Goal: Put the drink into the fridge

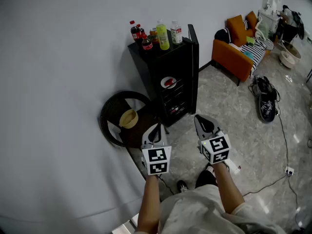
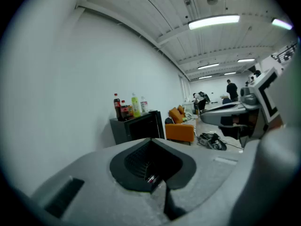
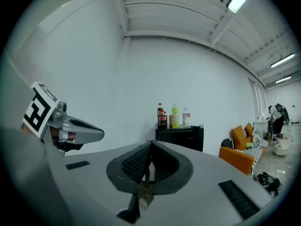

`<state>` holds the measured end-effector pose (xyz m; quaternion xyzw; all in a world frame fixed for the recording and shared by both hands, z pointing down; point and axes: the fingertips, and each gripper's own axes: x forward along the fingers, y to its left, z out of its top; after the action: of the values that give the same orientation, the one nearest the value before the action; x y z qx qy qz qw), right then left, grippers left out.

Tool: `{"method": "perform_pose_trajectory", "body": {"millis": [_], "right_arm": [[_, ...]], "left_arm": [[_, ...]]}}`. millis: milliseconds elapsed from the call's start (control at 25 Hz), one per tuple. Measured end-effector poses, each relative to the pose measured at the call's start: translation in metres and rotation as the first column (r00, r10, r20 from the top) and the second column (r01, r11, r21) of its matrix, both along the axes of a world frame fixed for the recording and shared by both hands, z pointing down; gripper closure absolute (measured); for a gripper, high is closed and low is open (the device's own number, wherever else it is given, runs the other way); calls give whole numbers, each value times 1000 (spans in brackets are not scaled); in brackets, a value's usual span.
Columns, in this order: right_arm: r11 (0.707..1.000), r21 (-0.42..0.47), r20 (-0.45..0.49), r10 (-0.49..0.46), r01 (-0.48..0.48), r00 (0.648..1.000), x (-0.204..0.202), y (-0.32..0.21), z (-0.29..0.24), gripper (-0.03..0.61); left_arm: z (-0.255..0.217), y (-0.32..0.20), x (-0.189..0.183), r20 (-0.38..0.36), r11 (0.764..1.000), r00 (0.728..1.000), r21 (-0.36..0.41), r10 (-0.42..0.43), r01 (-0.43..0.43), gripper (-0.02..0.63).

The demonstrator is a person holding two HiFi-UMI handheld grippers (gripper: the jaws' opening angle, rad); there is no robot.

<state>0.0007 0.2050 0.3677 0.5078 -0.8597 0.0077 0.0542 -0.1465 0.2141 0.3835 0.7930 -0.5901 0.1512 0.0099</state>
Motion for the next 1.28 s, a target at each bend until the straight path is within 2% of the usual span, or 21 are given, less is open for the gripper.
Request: {"method": "perform_pose_trajectory", "body": {"millis": [120,240,320,400,480,520,560,680,720,880,1040,1200,1280], "right_arm": [[1000,-4,56,15,-15,998,-11,-44,-22,571],[997,-54,178,57,-48,982,-14,-53,-41,571],[998,-46,142,58,-52,988,-19,-41,-43,572],[998,-39,93,57,-54,994,-18,-32,-35,572],[998,-47,113,50,-45,992,-13,-31,-25,571],[998,-50,130,34,-28,991,-12,-32,-21,571],[998,-55,139,11,-3,990,-13,-33,-19,571],[996,-54,112,-59,66,992,-19,-39,-14,571],[996,-45,107,-75,81,991,-19,-43,-17,571],[991,-3,116,-132,133,984,-13,-66,-33,571],[986,21,151,-166,165,974,9,-101,-51,571],[983,43,184,-184,179,966,37,-125,-53,571],[982,64,192,-186,177,964,47,-132,-50,571]], "left_arm": [[-27,-35,-3,-146,997,986,-19,-75,72,606],[-65,-30,20,-274,997,959,7,-74,79,606],[-76,-15,36,-324,997,945,40,-50,66,606],[-67,-5,48,-384,998,923,36,-25,42,605],[-55,-4,49,-456,999,890,20,-14,27,606],[-51,-8,48,-470,1000,882,18,-11,22,606],[-48,-13,47,-459,1000,888,16,-8,18,606],[-45,-31,50,-333,999,943,23,-13,22,604],[-46,-36,53,-304,999,953,36,-12,24,604],[-64,-60,64,-318,994,948,101,1,32,604],[-75,-90,58,-257,989,961,79,-99,123,604],[-72,-108,52,-326,977,930,66,-169,201,604],[-63,-113,59,-309,976,933,60,-182,210,605]]}}
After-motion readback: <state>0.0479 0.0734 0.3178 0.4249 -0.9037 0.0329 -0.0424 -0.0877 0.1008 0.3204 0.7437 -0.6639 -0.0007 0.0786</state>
